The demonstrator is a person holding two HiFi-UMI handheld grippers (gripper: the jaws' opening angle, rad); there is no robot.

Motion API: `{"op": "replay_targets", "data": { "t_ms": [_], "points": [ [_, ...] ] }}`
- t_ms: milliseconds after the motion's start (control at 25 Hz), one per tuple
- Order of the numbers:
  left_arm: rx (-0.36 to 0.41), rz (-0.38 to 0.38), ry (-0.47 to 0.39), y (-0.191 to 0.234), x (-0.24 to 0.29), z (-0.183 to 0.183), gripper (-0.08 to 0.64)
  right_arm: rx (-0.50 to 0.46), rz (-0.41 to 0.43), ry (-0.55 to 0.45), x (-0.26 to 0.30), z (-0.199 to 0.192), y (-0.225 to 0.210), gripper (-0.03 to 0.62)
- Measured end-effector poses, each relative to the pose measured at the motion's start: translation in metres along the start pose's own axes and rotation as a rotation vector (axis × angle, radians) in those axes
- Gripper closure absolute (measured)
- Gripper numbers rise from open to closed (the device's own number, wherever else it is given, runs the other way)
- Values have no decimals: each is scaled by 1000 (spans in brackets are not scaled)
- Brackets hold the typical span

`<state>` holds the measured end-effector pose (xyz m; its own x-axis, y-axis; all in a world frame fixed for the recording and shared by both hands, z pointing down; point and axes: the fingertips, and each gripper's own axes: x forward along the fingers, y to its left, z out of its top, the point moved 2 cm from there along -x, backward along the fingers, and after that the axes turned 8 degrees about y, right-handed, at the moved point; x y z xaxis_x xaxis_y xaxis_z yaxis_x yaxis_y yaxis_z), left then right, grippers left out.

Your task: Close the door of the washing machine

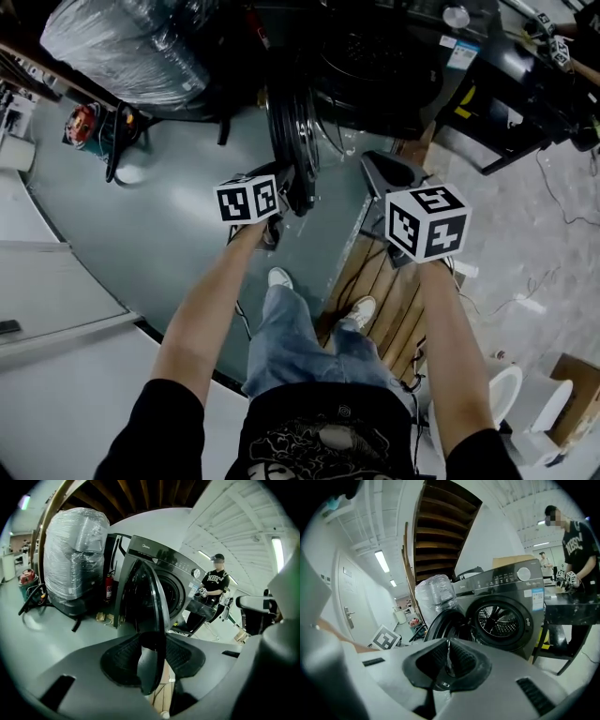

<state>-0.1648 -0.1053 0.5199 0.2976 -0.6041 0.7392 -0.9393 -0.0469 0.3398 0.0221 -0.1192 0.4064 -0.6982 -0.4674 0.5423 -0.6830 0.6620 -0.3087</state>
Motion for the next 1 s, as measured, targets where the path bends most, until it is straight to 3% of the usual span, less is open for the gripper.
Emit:
{"op": "replay_targets", "data": {
  "t_ms": [480,1000],
  "points": [
    [-105,-31,-30,-73,48,13,371,48,-32,-28,-30,-21,-62,569],
    [-213,-51,-43,-123,91,34,333,75,-56,-29,-61,-29,-114,569]
  ]
}}
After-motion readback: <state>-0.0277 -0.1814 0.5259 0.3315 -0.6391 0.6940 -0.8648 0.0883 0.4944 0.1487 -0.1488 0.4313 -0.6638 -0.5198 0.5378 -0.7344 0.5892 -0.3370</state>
